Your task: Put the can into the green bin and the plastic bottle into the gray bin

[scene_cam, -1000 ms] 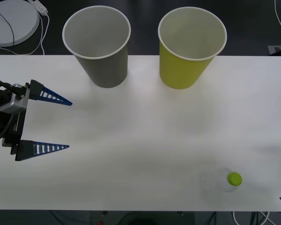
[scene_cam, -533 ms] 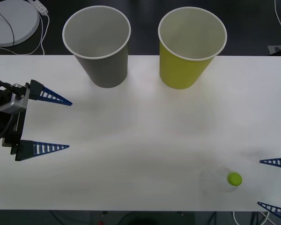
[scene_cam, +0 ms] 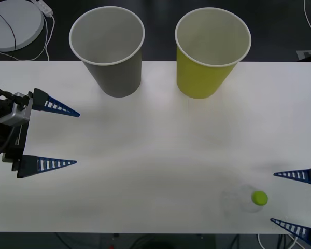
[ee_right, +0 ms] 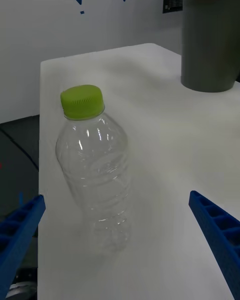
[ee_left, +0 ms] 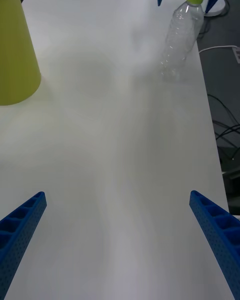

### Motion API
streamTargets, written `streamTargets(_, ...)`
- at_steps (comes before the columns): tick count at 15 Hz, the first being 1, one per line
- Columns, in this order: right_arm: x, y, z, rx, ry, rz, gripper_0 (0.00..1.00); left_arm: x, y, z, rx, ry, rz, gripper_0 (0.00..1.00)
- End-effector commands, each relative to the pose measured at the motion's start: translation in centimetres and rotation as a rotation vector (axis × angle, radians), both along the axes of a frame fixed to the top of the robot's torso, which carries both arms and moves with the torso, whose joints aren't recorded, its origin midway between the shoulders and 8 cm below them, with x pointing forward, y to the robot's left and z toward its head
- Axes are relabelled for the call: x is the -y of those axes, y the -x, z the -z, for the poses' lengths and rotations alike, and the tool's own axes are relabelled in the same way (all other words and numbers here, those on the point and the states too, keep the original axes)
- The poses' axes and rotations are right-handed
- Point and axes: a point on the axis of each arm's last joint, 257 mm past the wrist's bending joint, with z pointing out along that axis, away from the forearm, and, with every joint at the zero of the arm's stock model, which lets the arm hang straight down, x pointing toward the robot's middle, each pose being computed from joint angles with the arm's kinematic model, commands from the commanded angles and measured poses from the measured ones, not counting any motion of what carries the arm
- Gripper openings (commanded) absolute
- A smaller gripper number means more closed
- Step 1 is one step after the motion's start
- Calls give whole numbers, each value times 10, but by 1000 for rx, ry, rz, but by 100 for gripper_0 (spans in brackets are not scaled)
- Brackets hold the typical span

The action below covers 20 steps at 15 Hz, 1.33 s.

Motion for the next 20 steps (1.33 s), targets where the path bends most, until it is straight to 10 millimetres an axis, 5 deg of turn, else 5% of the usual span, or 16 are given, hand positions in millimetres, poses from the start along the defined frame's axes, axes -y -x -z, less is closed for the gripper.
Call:
streamTargets(1,-10,-3,2,8,-4,-22,100,0,0,0,0,0,0,100)
streamTargets(10,-48,-9,14,-6,-34,-74,100,0,0,0,0,0,0,100)
streamTargets(20,-66,-4,16,6,-48,-123,100,0,0,0,0,0,0,100)
